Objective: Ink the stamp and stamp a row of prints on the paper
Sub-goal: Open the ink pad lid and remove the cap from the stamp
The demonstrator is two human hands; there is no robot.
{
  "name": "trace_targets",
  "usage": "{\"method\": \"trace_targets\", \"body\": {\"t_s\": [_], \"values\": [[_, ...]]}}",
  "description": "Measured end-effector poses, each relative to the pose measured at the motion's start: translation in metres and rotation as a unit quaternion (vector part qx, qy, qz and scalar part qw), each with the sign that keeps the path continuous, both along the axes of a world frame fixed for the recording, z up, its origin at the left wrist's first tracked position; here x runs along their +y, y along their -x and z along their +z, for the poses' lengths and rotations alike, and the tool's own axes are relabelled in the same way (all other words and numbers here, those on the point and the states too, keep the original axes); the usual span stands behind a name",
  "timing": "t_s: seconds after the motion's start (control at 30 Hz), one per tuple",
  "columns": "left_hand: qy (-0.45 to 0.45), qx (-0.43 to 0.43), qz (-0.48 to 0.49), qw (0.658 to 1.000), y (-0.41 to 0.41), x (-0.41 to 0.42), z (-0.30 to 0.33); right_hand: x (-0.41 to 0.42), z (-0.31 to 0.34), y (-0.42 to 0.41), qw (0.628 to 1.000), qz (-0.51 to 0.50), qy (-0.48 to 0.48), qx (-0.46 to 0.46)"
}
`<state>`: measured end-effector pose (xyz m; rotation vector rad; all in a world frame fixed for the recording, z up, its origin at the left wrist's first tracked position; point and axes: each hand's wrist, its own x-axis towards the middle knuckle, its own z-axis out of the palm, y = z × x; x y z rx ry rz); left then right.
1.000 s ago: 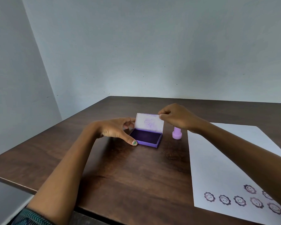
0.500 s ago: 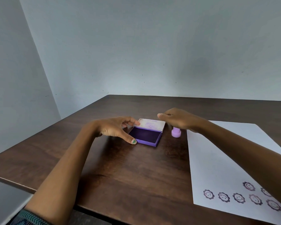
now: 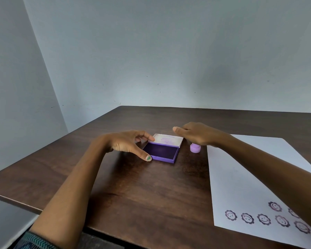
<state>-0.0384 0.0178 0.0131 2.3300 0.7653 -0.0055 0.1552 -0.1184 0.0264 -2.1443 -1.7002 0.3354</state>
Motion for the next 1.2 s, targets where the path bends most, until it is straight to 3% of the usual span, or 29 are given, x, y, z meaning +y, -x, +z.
{"method": "trace_targets", "body": {"t_s": [0.23, 0.43, 0.63, 0.7, 0.8, 0.9, 0.97, 1.1, 1.2], "values": [[-0.017, -0.05, 0.005, 0.999, -0.003, -0.008, 0.003, -0.014, 0.026, -0.01, 0.996, 0.007, -0.091, 0.014], [-0.074, -0.157, 0.023, 0.985, -0.021, -0.026, -0.004, -0.033, 0.019, -0.011, 0.998, 0.001, 0.069, -0.016], [-0.11, -0.218, 0.021, 0.969, -0.033, -0.043, -0.008, -0.032, -0.003, -0.012, 0.999, -0.015, -0.044, 0.006], [-0.12, -0.239, 0.019, 0.963, -0.036, -0.048, -0.009, -0.032, -0.004, -0.016, 0.993, -0.015, -0.091, 0.077], [-0.133, -0.276, 0.017, 0.952, -0.042, -0.054, -0.009, -0.034, -0.005, -0.026, 0.957, -0.002, -0.135, 0.257], [-0.135, -0.309, 0.009, 0.941, -0.047, -0.061, -0.009, -0.038, -0.008, -0.033, 0.881, 0.018, -0.133, 0.454], [-0.126, -0.329, -0.003, 0.936, -0.05, -0.065, -0.008, -0.039, -0.01, -0.035, 0.832, 0.025, -0.131, 0.538], [-0.122, -0.367, -0.012, 0.922, -0.055, -0.072, -0.009, -0.042, -0.009, -0.034, 0.782, 0.039, -0.144, 0.605], [-0.133, -0.397, 0.004, 0.908, -0.057, -0.076, -0.008, -0.043, -0.008, -0.032, 0.771, 0.047, -0.144, 0.618]]}}
